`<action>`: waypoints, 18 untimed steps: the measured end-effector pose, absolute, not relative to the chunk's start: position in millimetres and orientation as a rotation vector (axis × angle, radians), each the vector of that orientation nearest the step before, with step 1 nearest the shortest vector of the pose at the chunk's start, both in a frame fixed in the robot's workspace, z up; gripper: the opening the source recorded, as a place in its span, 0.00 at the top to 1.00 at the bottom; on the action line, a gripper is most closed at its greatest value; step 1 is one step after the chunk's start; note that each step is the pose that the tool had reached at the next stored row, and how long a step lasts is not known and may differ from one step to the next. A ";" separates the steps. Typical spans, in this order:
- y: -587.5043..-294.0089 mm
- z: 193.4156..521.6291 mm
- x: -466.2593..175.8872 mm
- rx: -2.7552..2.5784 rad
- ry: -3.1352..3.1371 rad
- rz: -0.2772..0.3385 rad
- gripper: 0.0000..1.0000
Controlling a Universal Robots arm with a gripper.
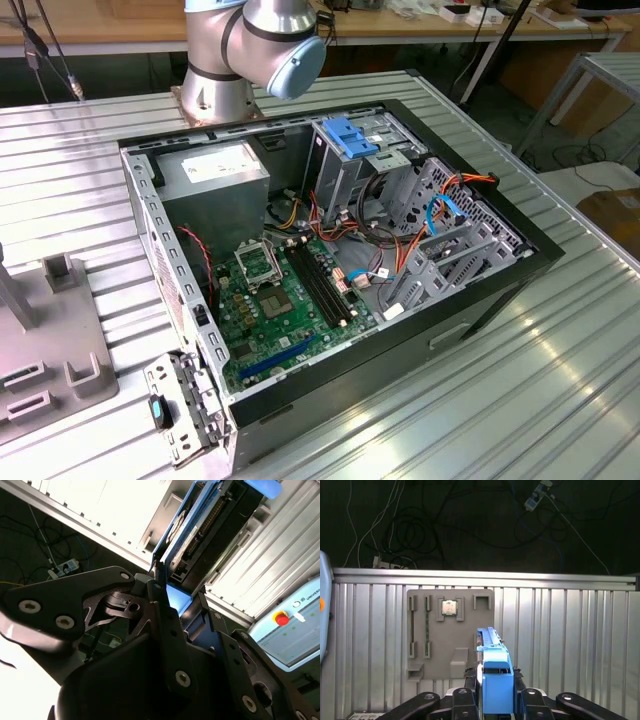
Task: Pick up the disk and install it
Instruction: 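Pick up the disk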
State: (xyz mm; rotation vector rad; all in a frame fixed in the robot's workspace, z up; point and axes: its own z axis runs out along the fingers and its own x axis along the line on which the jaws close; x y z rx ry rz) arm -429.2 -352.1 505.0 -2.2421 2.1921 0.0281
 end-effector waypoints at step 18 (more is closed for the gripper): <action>-352.1 511.3 -429.2 -2.242 2.192 0.028 0.63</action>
